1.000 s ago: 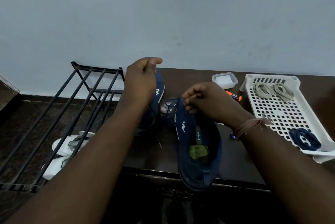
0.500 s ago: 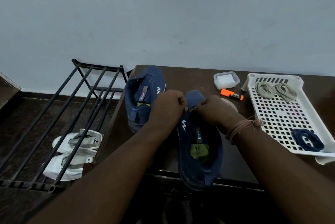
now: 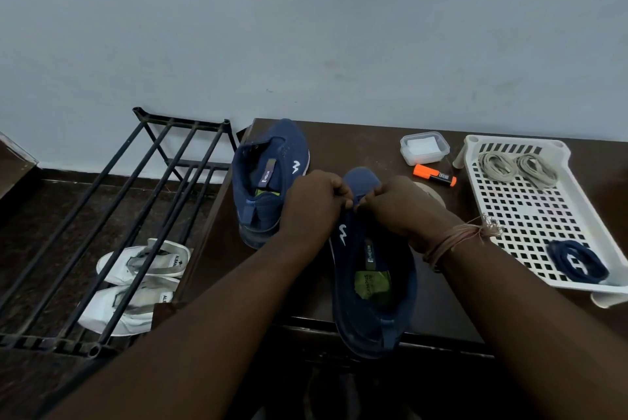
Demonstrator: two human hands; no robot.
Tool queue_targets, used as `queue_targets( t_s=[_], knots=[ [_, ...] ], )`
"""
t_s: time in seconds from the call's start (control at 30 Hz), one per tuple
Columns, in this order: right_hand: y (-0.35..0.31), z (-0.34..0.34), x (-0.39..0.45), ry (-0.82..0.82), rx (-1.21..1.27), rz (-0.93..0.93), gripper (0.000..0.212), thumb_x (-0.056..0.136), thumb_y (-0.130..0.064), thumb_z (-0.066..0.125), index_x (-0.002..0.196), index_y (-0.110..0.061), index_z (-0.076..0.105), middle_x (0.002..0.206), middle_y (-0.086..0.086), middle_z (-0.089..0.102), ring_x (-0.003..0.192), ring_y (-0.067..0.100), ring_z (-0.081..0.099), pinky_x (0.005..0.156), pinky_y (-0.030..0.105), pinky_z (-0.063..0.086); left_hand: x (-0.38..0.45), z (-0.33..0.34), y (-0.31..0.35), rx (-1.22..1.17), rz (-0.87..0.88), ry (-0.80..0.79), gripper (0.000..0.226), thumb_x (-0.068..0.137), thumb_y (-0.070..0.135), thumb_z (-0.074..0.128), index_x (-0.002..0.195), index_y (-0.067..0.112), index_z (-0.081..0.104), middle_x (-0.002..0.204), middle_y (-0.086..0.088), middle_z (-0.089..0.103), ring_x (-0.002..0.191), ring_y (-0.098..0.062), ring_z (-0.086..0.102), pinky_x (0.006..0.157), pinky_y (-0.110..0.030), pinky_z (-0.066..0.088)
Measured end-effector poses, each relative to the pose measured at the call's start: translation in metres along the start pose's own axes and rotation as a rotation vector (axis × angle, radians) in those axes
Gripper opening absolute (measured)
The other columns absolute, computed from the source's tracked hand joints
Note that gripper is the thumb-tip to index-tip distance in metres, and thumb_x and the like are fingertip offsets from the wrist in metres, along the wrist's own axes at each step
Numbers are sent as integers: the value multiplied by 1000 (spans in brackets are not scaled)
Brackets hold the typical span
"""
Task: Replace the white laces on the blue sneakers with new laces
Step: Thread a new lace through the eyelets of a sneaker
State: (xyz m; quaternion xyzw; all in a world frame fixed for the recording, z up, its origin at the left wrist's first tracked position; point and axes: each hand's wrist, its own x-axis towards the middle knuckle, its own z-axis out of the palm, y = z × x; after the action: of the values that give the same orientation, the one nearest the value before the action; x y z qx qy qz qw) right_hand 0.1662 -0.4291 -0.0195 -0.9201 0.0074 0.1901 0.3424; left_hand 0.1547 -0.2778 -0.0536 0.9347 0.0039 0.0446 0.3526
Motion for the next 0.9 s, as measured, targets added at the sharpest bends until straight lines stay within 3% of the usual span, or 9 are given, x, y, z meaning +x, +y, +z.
queue_targets(
  t_s=[0.1,0.2,0.3,0.4,0.57,0.63,0.77,0.83,0.9],
  knots=[
    [-2,-3,-4,-18,54,6,26,93,-16,54,109,-2,70,90,6,60,75,17,52,53,18,40,-5,1,2,0,0,54,8,79,21,76,81,27,81,81,9,76,76,-8,69,71,-34,58],
    [-2,-6,-7,-47,101,9,26,91,-15,56,109,-5,71,103,14,69,86,22,58,76,31,51,-8,5,5,-24,-9,42,11,85,27,71,92,26,80,92,8,77,86,-12,69,80,-38,57],
    [-1,-11,-9,-67,16,-6,26,92,-17,54,109,-7,71,113,15,70,104,34,64,93,41,51,-7,4,14,-31,-51,124,21,89,36,64,102,23,75,102,3,73,100,-18,64,90,-41,53],
    [-3,-16,-11,-71,-85,-39,25,96,-14,52,111,-4,70,112,15,69,99,32,63,87,36,50,-19,-5,30,148,-86,198,28,86,42,67,105,21,65,108,2,62,103,-21,55,88,-37,47],
    [0,-21,-1,-75,-122,13,21,94,-10,56,102,0,72,104,20,70,90,30,68,81,39,57,-39,11,31,-77,-287,-137,52,77,38,73,112,6,54,104,-10,66,97,-26,66,64,-30,41],
    [1,-21,-4,-56,-131,13,20,93,-12,56,101,-3,72,102,18,70,88,30,67,77,39,57,-39,15,29,-89,-296,-126,54,74,37,71,111,2,55,103,-13,68,96,-30,67,65,-32,45],
    [1,-16,-10,-13,-204,-53,25,91,-18,52,105,-8,71,104,14,69,99,34,66,86,44,55,-39,19,35,-86,-263,-52,54,79,29,72,118,5,44,112,-13,64,101,-29,65,82,-40,55],
    [0,-16,-12,-1,-212,-69,25,91,-18,52,105,-9,70,103,15,69,98,34,65,85,44,54,-39,20,38,-35,-230,-42,56,78,38,61,121,5,49,112,-12,66,100,-29,66,82,-42,56],
    [-1,-15,-13,4,-221,-74,25,91,-18,52,105,-8,70,104,15,69,99,34,65,84,43,54,-37,24,37,63,-184,-46,66,70,48,36,119,10,61,108,-9,69,96,-26,67,80,-39,56]
  ],
)
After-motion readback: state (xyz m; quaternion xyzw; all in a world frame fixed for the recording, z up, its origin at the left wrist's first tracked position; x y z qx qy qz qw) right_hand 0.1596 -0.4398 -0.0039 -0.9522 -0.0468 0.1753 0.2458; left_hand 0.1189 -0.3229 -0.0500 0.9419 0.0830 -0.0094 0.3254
